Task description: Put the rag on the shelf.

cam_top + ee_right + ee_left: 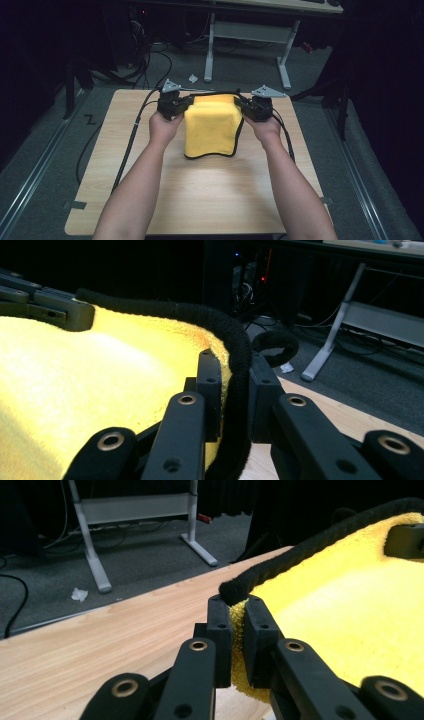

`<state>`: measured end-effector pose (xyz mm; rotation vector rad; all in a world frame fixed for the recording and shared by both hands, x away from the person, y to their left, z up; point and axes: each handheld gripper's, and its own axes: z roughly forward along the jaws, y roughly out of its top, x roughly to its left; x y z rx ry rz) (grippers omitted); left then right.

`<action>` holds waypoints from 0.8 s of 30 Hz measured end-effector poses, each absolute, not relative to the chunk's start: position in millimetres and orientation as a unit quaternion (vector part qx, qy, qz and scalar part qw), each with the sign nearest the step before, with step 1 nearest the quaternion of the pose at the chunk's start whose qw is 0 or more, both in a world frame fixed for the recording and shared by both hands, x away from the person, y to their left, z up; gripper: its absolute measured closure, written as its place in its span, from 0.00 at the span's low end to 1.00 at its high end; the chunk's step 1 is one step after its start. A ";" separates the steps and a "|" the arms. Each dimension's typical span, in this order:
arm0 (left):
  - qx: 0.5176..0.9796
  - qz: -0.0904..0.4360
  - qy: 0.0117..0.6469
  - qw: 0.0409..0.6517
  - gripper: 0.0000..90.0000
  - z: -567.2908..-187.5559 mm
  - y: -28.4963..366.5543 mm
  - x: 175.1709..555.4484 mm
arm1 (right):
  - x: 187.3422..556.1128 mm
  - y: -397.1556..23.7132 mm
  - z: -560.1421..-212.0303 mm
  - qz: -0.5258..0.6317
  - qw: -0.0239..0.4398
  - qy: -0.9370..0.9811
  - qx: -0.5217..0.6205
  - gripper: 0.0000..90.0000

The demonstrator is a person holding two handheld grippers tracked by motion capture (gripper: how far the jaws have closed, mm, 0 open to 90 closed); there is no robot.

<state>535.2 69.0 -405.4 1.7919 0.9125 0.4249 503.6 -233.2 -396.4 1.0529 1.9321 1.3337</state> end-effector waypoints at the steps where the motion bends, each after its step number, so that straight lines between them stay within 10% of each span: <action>1: 0.747 0.175 0.380 0.517 0.93 -406.6 69.3 535.1 | 503.7 -233.5 -397.3 0.496 0.280 0.722 0.394 0.89; 24: 0.750 0.130 0.397 0.513 0.93 -435.0 80.6 534.7 | 509.3 -234.0 -416.0 0.493 0.247 0.728 0.408 0.87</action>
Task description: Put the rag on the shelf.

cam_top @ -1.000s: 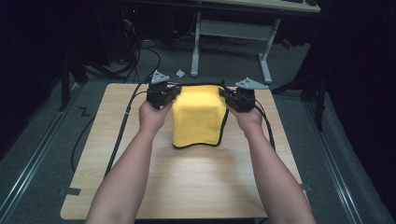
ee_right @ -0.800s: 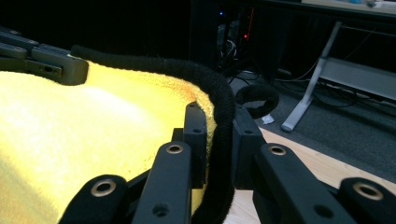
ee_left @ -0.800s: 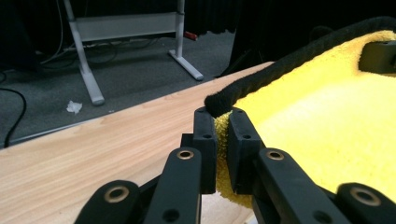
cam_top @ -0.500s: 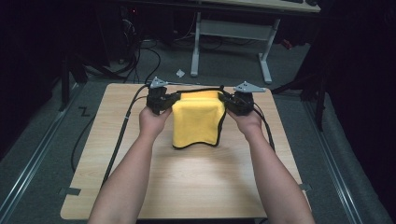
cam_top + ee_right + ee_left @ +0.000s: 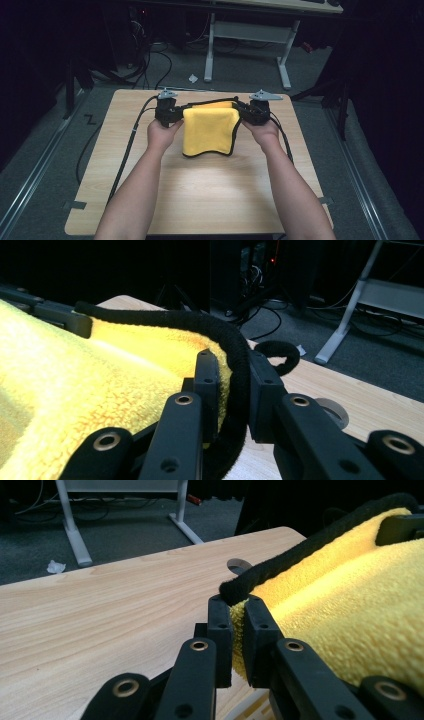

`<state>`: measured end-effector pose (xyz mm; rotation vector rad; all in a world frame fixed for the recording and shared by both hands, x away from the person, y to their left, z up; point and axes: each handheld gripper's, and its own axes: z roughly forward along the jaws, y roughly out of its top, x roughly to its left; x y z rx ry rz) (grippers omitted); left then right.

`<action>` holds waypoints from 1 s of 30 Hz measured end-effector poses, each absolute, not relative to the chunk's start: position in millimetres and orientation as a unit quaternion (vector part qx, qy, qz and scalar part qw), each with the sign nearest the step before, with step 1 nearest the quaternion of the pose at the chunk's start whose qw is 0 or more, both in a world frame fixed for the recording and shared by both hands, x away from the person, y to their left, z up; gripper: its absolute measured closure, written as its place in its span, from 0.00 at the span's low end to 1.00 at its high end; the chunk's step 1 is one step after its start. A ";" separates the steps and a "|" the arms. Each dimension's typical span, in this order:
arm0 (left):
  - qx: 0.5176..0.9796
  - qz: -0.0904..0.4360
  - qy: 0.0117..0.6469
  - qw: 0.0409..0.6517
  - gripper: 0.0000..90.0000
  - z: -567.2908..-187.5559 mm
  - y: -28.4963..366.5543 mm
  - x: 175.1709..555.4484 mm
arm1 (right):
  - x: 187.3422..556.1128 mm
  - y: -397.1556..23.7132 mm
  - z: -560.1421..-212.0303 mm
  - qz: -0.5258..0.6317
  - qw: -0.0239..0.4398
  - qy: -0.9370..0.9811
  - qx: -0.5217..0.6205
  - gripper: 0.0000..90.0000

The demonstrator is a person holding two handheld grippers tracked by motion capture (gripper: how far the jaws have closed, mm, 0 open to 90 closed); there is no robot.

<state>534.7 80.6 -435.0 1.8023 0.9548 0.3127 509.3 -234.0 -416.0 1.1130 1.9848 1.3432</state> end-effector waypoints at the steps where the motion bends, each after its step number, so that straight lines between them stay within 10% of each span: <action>1: 0.750 0.130 0.398 0.512 0.93 -436.6 80.7 534.0 | 509.7 -234.4 -416.5 0.493 0.246 0.727 0.409 0.87; 30: 0.763 0.114 0.422 0.475 0.79 -465.5 86.9 530.6 | 517.2 -250.7 -451.5 0.461 0.232 0.720 0.464 0.70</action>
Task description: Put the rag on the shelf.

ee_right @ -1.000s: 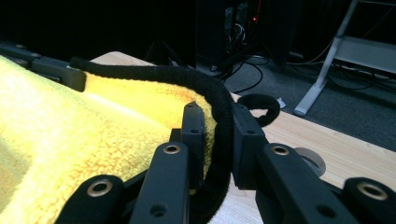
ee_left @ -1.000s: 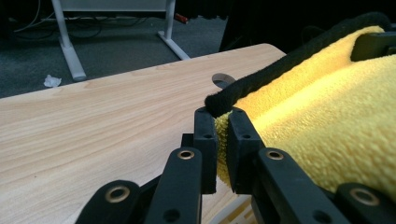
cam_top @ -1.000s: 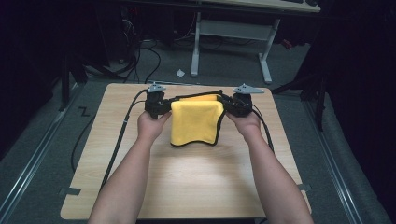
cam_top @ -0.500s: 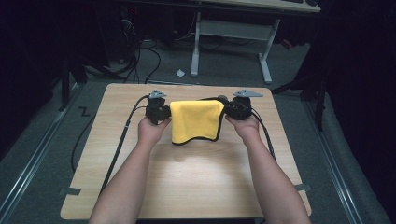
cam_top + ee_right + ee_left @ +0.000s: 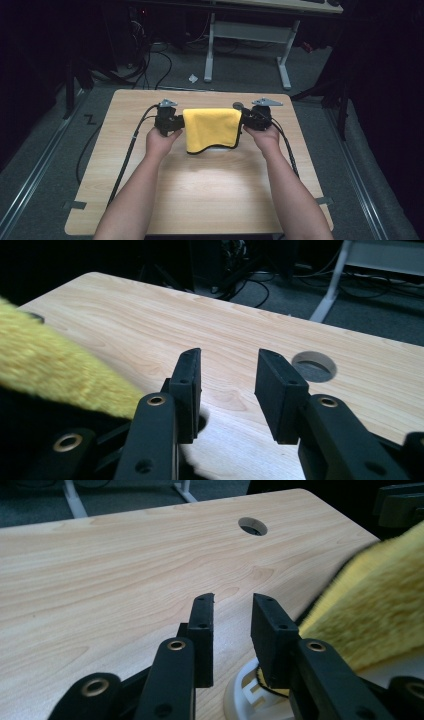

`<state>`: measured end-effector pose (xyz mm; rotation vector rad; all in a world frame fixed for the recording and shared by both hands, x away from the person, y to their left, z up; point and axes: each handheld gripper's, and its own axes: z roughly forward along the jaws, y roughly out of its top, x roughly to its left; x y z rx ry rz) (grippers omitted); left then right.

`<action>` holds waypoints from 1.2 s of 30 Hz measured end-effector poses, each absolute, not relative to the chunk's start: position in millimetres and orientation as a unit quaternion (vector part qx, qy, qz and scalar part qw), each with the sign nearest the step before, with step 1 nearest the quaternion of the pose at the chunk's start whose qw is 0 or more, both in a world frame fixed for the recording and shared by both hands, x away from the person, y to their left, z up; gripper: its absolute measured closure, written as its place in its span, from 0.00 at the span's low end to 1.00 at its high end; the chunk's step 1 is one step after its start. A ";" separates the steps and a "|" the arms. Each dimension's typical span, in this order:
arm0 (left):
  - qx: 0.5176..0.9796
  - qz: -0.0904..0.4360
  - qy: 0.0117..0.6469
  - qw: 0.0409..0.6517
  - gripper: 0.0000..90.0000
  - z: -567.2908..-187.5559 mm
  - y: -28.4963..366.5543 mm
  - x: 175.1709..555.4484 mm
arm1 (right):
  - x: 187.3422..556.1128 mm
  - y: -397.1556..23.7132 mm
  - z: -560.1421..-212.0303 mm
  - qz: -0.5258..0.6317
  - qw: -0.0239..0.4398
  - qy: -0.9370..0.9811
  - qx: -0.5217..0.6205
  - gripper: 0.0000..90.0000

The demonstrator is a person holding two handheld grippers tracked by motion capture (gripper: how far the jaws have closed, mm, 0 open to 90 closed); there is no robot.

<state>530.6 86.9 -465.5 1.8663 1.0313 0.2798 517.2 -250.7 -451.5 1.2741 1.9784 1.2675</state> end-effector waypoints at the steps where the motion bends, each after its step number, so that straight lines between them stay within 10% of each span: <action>1: 0.762 0.114 0.425 0.475 0.78 -466.2 88.2 530.5 | 517.3 -252.2 -451.5 0.460 0.235 0.719 0.466 0.70; 36: 0.737 0.172 0.434 0.489 0.61 -466.3 132.2 481.9 | 476.4 -275.5 -444.5 0.445 0.283 0.717 0.456 0.56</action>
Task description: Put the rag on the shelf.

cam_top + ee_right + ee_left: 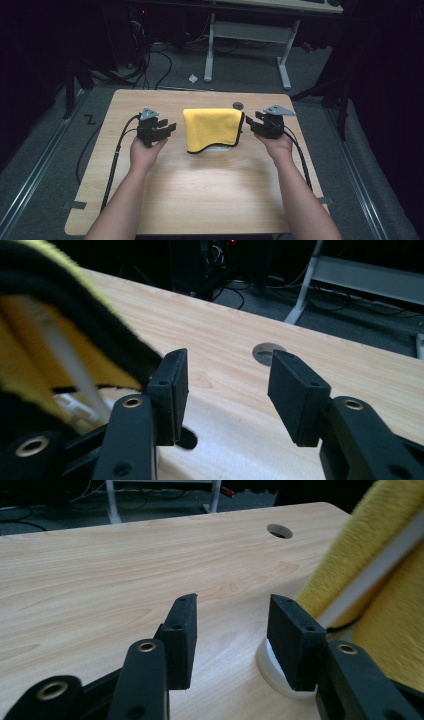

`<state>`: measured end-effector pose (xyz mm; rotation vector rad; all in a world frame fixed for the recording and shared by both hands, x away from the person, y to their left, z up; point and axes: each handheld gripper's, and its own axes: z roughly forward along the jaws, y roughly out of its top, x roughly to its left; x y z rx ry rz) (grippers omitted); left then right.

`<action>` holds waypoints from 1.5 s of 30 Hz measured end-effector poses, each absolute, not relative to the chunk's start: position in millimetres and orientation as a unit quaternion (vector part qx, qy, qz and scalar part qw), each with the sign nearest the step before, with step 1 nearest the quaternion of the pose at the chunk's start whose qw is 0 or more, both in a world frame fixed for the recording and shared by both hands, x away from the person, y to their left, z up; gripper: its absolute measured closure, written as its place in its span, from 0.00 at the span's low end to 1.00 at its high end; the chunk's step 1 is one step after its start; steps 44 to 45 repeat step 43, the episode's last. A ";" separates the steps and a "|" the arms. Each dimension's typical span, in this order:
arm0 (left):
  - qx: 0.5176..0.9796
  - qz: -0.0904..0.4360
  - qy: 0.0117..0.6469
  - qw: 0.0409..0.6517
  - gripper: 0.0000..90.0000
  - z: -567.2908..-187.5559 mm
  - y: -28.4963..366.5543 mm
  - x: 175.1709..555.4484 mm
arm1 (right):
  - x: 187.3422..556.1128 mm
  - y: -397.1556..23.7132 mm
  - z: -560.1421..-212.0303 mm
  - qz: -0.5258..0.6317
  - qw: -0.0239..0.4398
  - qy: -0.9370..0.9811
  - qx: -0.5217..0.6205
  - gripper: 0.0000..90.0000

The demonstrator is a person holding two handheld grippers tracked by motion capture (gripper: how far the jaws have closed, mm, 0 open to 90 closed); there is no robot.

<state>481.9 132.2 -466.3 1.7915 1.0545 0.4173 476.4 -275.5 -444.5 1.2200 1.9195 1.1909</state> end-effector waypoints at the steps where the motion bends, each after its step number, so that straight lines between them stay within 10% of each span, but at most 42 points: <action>1: 0.736 0.173 0.433 0.491 0.60 -466.5 132.9 478.0 | 473.4 -275.5 -444.2 0.447 0.285 0.717 0.453 0.56; 31: 0.782 0.140 0.384 0.471 0.51 -515.7 134.5 309.5 | 319.2 -241.5 -508.5 0.429 0.286 0.749 0.415 0.51; 45: 0.793 0.127 0.380 0.459 0.49 -522.5 130.7 319.7 | 314.8 -234.1 -520.2 0.398 0.283 0.778 0.396 0.50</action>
